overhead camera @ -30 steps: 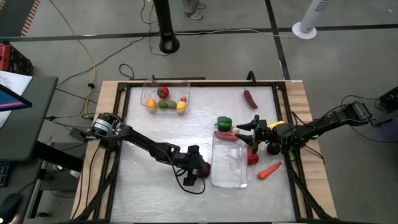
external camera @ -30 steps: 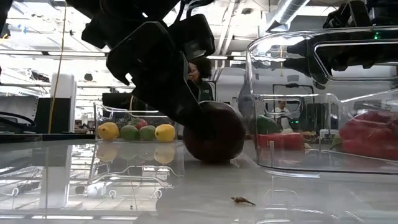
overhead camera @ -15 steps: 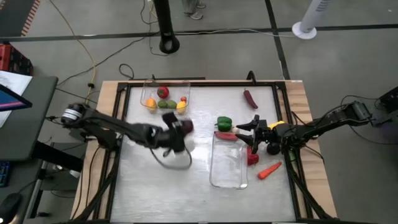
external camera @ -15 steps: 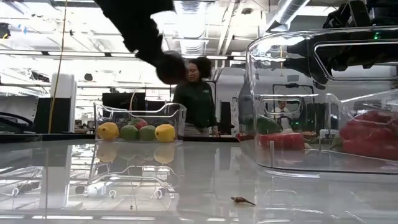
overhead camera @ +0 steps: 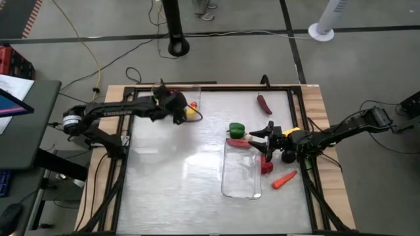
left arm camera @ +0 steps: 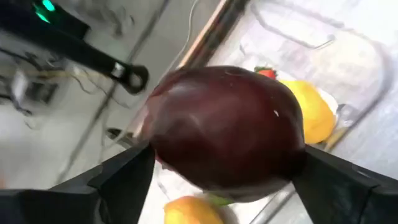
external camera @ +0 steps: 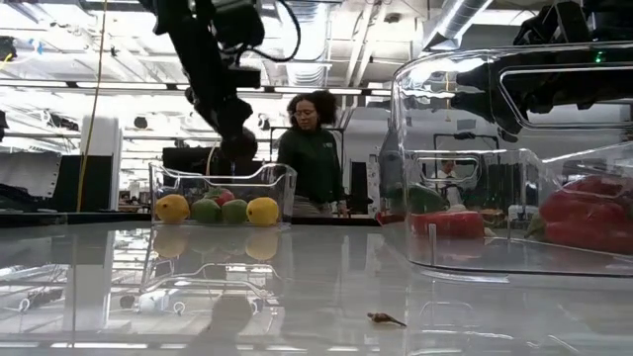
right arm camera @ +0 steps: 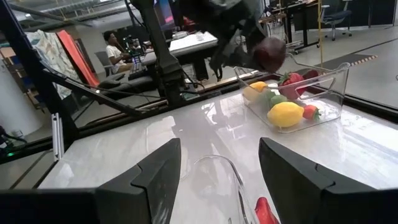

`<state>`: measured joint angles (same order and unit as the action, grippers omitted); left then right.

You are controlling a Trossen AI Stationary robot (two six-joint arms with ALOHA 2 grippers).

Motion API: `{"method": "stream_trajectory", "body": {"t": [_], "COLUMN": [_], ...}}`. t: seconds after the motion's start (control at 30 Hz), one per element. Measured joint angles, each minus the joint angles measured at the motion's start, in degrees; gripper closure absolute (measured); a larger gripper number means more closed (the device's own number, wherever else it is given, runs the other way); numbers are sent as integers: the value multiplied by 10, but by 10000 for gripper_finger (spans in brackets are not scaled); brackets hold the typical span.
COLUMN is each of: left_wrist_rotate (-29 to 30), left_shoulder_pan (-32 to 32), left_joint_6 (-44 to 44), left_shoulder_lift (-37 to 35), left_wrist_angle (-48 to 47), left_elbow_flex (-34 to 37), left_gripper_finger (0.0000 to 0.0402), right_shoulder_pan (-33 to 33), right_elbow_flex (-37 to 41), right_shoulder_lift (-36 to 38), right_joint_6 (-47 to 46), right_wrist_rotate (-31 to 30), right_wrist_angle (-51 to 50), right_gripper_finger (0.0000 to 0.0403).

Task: Sort produce into baskets
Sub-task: Put the apple into the top transparent bin, then put the top red chili pepper into the bottom transparent bin

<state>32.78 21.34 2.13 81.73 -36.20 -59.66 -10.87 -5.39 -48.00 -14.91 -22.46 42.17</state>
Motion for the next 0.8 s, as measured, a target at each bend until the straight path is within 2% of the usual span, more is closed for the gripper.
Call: {"method": "stream_trajectory", "body": {"t": [0.17,0.33,0.43,0.5,0.57,0.7,0.8], "left_wrist_rotate": [-43,-32,-74,-123,-158,-187,-206], "left_shoulder_pan": [17,-25,-51,-69,-86,-106,-128], "left_joint_6": [-15,-59,-62,-70,-83,-75,-34], "left_shoulder_lift": [-4,-40,-68,-86,-102,-125,-142], "left_wrist_angle": [-12,19,54,117,188,320,395], "left_elbow_flex": [0,0,1,21,63,162,224], "left_gripper_finger": [33,36,40,40,41,41,41], "right_shoulder_pan": [0,0,2,12,32,98,173], "right_elbow_flex": [0,0,-5,-27,-62,-140,-184], "right_shoulder_lift": [0,0,0,1,3,-14,-30], "right_joint_6": [0,-1,-14,-16,-16,-32,-34], "right_wrist_rotate": [0,0,-21,-58,-89,-142,-152], "right_wrist_angle": [-2,-2,-13,-64,-158,-356,-448], "right_gripper_finger": [159,159,159,159,159,159,159]}}
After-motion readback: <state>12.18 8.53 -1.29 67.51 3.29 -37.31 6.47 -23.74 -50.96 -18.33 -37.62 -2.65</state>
